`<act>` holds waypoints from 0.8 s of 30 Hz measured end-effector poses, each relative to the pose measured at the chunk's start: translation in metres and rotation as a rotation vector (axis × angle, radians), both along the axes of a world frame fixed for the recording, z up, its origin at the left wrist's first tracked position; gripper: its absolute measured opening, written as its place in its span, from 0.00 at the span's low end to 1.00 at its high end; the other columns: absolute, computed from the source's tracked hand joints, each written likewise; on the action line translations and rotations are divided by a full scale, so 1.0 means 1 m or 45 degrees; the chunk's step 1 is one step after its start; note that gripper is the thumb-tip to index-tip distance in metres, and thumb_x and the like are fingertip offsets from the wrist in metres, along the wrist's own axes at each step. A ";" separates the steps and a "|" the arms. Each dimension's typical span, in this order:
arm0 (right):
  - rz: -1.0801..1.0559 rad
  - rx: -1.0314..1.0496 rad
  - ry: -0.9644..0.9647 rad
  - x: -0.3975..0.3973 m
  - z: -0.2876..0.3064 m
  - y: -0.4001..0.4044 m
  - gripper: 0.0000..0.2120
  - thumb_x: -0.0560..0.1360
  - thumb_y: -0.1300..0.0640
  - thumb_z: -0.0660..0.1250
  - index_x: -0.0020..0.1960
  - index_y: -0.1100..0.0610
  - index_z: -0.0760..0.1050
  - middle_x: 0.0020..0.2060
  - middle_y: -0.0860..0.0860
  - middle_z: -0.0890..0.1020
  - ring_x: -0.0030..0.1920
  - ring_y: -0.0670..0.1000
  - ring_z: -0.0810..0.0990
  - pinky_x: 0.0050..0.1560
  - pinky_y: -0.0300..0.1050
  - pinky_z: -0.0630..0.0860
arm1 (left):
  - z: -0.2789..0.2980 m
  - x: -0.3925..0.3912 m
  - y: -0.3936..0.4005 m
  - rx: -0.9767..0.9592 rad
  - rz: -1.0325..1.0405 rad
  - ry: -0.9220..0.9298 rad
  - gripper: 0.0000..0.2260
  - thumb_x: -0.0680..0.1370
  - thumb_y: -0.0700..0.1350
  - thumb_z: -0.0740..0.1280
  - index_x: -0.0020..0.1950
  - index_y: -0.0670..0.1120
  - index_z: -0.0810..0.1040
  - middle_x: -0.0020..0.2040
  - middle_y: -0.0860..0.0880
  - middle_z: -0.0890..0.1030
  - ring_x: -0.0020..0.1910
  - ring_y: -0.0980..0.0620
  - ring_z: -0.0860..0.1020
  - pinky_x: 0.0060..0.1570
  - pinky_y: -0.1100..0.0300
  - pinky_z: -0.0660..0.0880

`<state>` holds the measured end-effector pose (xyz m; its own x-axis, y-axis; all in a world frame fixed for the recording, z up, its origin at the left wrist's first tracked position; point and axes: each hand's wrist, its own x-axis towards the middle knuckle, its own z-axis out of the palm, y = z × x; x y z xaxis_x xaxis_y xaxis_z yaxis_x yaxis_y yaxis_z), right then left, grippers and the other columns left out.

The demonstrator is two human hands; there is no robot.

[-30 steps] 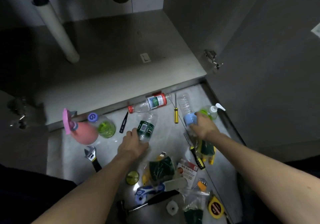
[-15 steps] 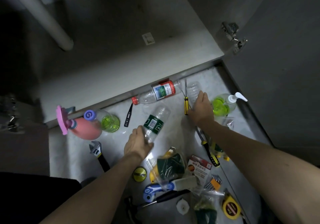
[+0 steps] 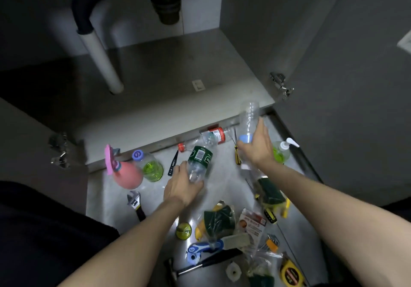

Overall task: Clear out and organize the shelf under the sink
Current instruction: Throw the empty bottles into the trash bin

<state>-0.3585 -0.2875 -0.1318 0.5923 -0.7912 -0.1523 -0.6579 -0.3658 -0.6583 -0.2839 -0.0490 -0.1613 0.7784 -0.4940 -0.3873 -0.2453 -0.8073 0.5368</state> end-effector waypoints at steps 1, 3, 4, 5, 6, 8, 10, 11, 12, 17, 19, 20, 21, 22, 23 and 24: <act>0.009 -0.007 -0.060 0.004 0.020 0.001 0.46 0.70 0.52 0.73 0.80 0.52 0.51 0.70 0.58 0.70 0.68 0.62 0.72 0.65 0.52 0.71 | 0.012 -0.001 -0.004 -0.059 0.007 -0.023 0.30 0.73 0.62 0.69 0.70 0.53 0.64 0.60 0.49 0.72 0.51 0.47 0.77 0.49 0.52 0.76; 0.036 -0.013 -0.180 0.013 0.061 0.004 0.45 0.70 0.50 0.72 0.80 0.48 0.53 0.69 0.56 0.73 0.67 0.60 0.73 0.67 0.54 0.71 | 0.039 -0.002 -0.014 -0.187 0.039 -0.105 0.32 0.71 0.65 0.68 0.71 0.55 0.63 0.60 0.50 0.73 0.49 0.50 0.75 0.45 0.55 0.73; 0.048 -0.029 -0.231 0.018 0.082 0.005 0.44 0.70 0.50 0.72 0.80 0.45 0.54 0.68 0.55 0.74 0.66 0.60 0.74 0.67 0.55 0.72 | 0.053 -0.002 -0.019 -0.256 0.054 -0.163 0.32 0.71 0.66 0.67 0.70 0.56 0.63 0.60 0.50 0.73 0.49 0.49 0.75 0.44 0.56 0.72; 0.063 -0.072 -0.272 0.023 0.103 0.007 0.43 0.70 0.49 0.71 0.80 0.44 0.54 0.67 0.55 0.74 0.65 0.60 0.74 0.65 0.55 0.72 | 0.070 -0.003 -0.025 -0.325 0.069 -0.218 0.31 0.71 0.67 0.66 0.69 0.57 0.63 0.60 0.50 0.73 0.51 0.48 0.76 0.45 0.55 0.73; 0.082 -0.131 -0.304 0.027 0.124 0.009 0.42 0.70 0.49 0.71 0.80 0.43 0.54 0.65 0.55 0.75 0.64 0.60 0.74 0.63 0.52 0.72 | 0.085 -0.002 -0.032 -0.389 0.082 -0.261 0.30 0.71 0.67 0.66 0.69 0.57 0.64 0.59 0.51 0.74 0.52 0.47 0.77 0.47 0.53 0.76; 0.140 -0.224 -0.362 0.033 0.164 0.012 0.41 0.71 0.48 0.71 0.79 0.41 0.55 0.61 0.54 0.75 0.61 0.58 0.76 0.57 0.48 0.70 | 0.118 0.000 -0.047 -0.502 0.119 -0.302 0.31 0.71 0.67 0.67 0.70 0.55 0.68 0.57 0.51 0.77 0.54 0.46 0.78 0.50 0.50 0.78; 0.206 -0.266 -0.400 0.034 0.199 0.014 0.39 0.71 0.46 0.71 0.78 0.40 0.57 0.59 0.52 0.76 0.59 0.56 0.77 0.57 0.48 0.71 | 0.150 0.004 -0.060 -0.636 0.217 -0.329 0.31 0.70 0.66 0.69 0.68 0.53 0.73 0.56 0.50 0.82 0.55 0.45 0.80 0.51 0.53 0.78; 0.228 -0.274 -0.430 0.031 0.214 0.014 0.37 0.71 0.45 0.71 0.76 0.40 0.59 0.59 0.51 0.77 0.58 0.54 0.77 0.59 0.50 0.73 | 0.166 0.006 -0.064 -0.720 0.280 -0.333 0.30 0.69 0.66 0.70 0.67 0.52 0.74 0.56 0.51 0.83 0.55 0.45 0.81 0.51 0.55 0.78; 0.235 -0.276 -0.479 0.027 0.227 0.013 0.34 0.70 0.45 0.70 0.74 0.40 0.62 0.58 0.48 0.78 0.57 0.52 0.78 0.61 0.52 0.74 | 0.180 0.007 -0.068 -0.804 0.330 -0.326 0.30 0.69 0.66 0.71 0.66 0.52 0.75 0.56 0.51 0.83 0.56 0.46 0.81 0.51 0.56 0.77; 0.075 -0.192 -0.731 -0.028 0.249 0.008 0.35 0.72 0.46 0.73 0.76 0.45 0.65 0.49 0.22 0.74 0.50 0.23 0.74 0.48 0.22 0.69 | 0.237 0.005 -0.074 -1.046 0.275 -0.259 0.29 0.68 0.64 0.74 0.65 0.57 0.73 0.52 0.59 0.80 0.54 0.54 0.80 0.50 0.59 0.72; -0.007 -0.129 -0.754 -0.062 0.245 0.008 0.36 0.74 0.46 0.73 0.78 0.46 0.64 0.54 0.22 0.72 0.54 0.22 0.72 0.52 0.21 0.68 | 0.254 -0.005 -0.074 -1.062 0.151 -0.233 0.28 0.68 0.63 0.74 0.65 0.58 0.73 0.52 0.60 0.79 0.53 0.57 0.78 0.50 0.59 0.71; -0.044 -0.093 -0.765 -0.080 0.240 0.008 0.37 0.74 0.46 0.73 0.79 0.47 0.63 0.60 0.25 0.74 0.58 0.25 0.73 0.56 0.23 0.68 | 0.260 -0.012 -0.074 -1.066 0.078 -0.209 0.27 0.69 0.63 0.74 0.65 0.59 0.74 0.53 0.60 0.78 0.53 0.58 0.77 0.50 0.59 0.71; -0.084 -0.060 -0.773 -0.100 0.234 0.008 0.37 0.74 0.46 0.73 0.79 0.47 0.63 0.65 0.31 0.74 0.62 0.30 0.74 0.61 0.28 0.69 | 0.265 -0.019 -0.074 -1.069 -0.001 -0.180 0.23 0.69 0.63 0.74 0.62 0.63 0.75 0.53 0.60 0.78 0.53 0.58 0.77 0.50 0.59 0.71; -0.130 -0.026 -0.779 -0.121 0.226 0.009 0.37 0.75 0.46 0.73 0.80 0.48 0.62 0.70 0.36 0.73 0.65 0.33 0.74 0.64 0.32 0.70 | 0.269 -0.027 -0.075 -1.066 -0.082 -0.142 0.18 0.69 0.63 0.74 0.56 0.67 0.76 0.53 0.59 0.79 0.52 0.58 0.77 0.49 0.59 0.72; -0.177 0.011 -0.783 -0.141 0.219 0.011 0.37 0.75 0.47 0.73 0.80 0.49 0.62 0.72 0.38 0.72 0.65 0.32 0.74 0.64 0.31 0.71 | 0.272 -0.035 -0.075 -1.050 -0.160 -0.097 0.12 0.68 0.64 0.73 0.49 0.71 0.76 0.52 0.59 0.80 0.51 0.59 0.78 0.49 0.58 0.74; -0.225 0.047 -0.786 -0.162 0.211 0.015 0.36 0.76 0.48 0.73 0.80 0.50 0.62 0.72 0.38 0.72 0.62 0.30 0.74 0.60 0.28 0.72 | 0.274 -0.044 -0.076 -1.025 -0.241 -0.049 0.10 0.68 0.64 0.73 0.45 0.73 0.75 0.50 0.60 0.81 0.50 0.60 0.79 0.50 0.58 0.76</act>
<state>-0.5204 -0.2724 0.0791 0.4411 -0.8855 0.1459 -0.2024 -0.2566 -0.9451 -0.3280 -0.1254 0.1123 0.6597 -0.7329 0.1663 -0.3686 -0.1227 0.9215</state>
